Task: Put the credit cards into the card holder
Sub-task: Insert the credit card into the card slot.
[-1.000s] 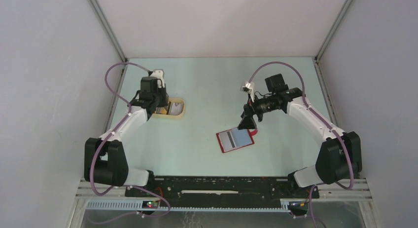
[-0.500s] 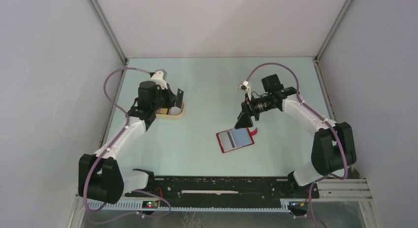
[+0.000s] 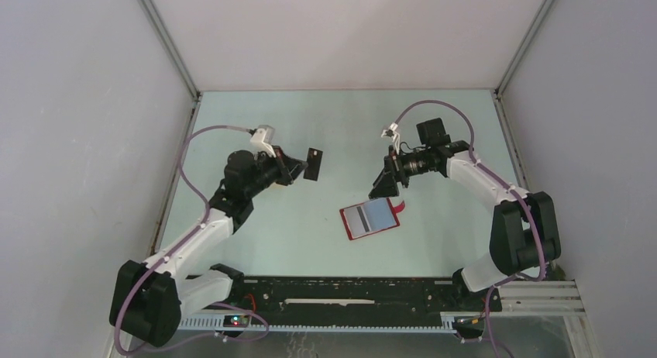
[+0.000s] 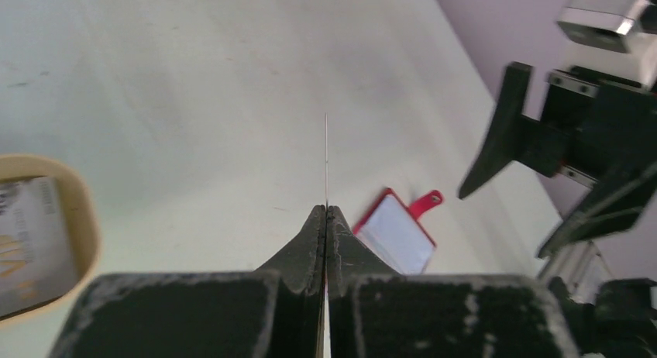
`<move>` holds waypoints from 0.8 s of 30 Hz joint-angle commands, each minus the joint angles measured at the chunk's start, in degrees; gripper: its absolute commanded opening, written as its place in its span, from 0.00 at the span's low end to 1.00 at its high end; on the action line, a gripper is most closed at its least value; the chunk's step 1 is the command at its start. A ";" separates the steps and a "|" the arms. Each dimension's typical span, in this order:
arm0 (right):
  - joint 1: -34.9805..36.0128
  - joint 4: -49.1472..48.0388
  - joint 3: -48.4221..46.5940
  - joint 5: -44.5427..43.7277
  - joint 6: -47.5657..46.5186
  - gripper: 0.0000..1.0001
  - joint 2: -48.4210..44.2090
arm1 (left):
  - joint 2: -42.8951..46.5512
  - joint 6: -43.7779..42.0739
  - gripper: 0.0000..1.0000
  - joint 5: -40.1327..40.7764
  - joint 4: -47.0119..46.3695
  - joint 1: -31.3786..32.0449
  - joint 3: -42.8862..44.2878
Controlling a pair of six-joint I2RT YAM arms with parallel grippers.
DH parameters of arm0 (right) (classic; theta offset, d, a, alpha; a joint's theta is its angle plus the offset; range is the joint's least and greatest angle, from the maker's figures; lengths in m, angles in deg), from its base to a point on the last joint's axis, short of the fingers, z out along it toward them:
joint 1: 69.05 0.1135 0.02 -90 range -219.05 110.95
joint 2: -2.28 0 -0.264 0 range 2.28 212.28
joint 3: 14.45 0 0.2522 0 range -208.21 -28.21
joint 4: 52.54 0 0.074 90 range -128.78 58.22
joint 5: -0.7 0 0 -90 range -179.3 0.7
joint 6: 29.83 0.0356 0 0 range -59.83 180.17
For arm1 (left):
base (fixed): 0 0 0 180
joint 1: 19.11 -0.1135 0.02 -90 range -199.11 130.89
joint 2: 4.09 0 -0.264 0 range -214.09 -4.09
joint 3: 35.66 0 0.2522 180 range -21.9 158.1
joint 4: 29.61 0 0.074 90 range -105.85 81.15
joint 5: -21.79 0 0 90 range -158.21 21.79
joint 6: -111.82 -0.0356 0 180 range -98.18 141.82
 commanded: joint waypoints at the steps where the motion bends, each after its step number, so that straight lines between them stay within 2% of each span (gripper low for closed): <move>1: -2.02 -6.67 1.84 3.98 6.14 0.88 -2.84 | 2.49 5.83 0.00 -2.95 -10.45 3.00 -3.21; 13: -3.32 -25.96 8.58 9.78 24.44 0.89 -2.64 | -2.76 15.43 0.00 -6.36 -27.87 9.26 -7.46; 24: -2.26 -35.35 10.74 10.76 31.05 0.89 -4.41 | -9.05 20.41 0.00 -8.82 -36.45 14.72 -6.33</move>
